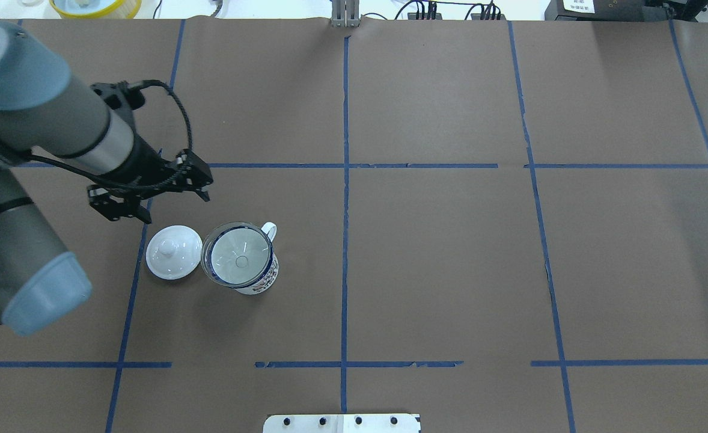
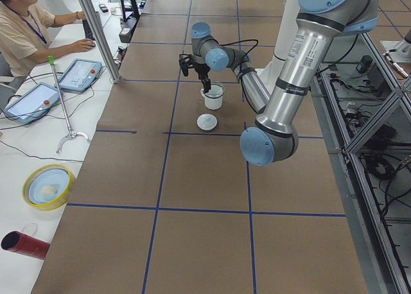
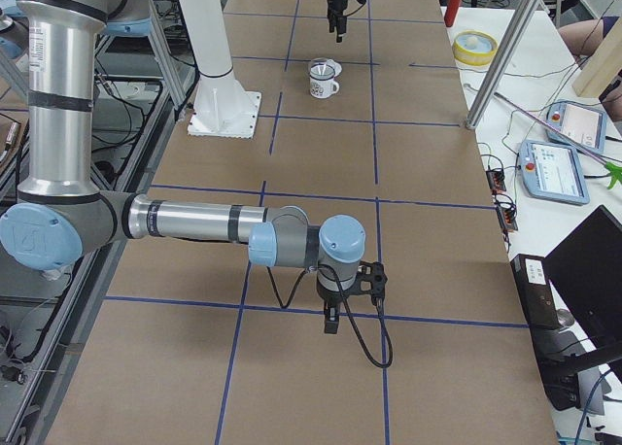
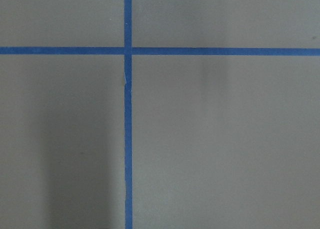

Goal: Remove funnel from cup
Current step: 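Move the left gripper over the glass funnel in the white mug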

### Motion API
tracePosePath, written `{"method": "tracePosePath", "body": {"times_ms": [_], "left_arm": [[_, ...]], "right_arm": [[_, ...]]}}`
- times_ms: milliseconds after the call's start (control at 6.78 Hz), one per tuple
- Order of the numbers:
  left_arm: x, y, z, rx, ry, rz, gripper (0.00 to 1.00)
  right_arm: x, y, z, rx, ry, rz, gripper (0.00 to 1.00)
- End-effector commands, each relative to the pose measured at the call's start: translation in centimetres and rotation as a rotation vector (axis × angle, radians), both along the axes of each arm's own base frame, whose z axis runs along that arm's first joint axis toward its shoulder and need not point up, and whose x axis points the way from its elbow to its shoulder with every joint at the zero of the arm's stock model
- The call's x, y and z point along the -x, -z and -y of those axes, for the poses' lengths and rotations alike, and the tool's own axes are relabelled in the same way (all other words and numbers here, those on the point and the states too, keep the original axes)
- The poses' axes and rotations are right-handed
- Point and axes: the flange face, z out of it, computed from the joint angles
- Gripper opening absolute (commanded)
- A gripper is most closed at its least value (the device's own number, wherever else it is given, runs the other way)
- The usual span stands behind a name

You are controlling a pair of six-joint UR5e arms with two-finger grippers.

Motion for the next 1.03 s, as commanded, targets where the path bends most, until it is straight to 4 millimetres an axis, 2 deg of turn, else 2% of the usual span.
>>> {"method": "tracePosePath", "body": {"times_ms": [0, 147, 295, 442, 590, 737, 885], "left_arm": [[-7.6, 4.6, -1.6, 0.014, -0.04, 0.052, 0.99], [-10.0, 4.8, -2.3, -0.02, -0.04, 0.085, 0.99], [-10.9, 4.6, -2.8, -0.033, -0.045, 0.098, 0.98], [-11.9, 4.1, -2.1, -0.045, -0.035, 0.125, 0.95], [-12.7, 4.0, -2.4, -0.059, -0.033, 0.14, 0.89], [-14.5, 3.0, -3.1, -0.054, -0.058, 0.162, 0.86], [-14.7, 3.0, -3.2, -0.059, -0.061, 0.154, 0.74]], "right_arm": [[0.0, 0.0, 0.0, 0.0, 0.0, 0.0, 1.0], [0.0, 0.0, 0.0, 0.0, 0.0, 0.0, 1.0], [0.0, 0.0, 0.0, 0.0, 0.0, 0.0, 1.0], [0.0, 0.0, 0.0, 0.0, 0.0, 0.0, 1.0], [0.0, 0.0, 0.0, 0.0, 0.0, 0.0, 1.0], [0.0, 0.0, 0.0, 0.0, 0.0, 0.0, 1.0], [0.0, 0.0, 0.0, 0.0, 0.0, 0.0, 1.0]]}}
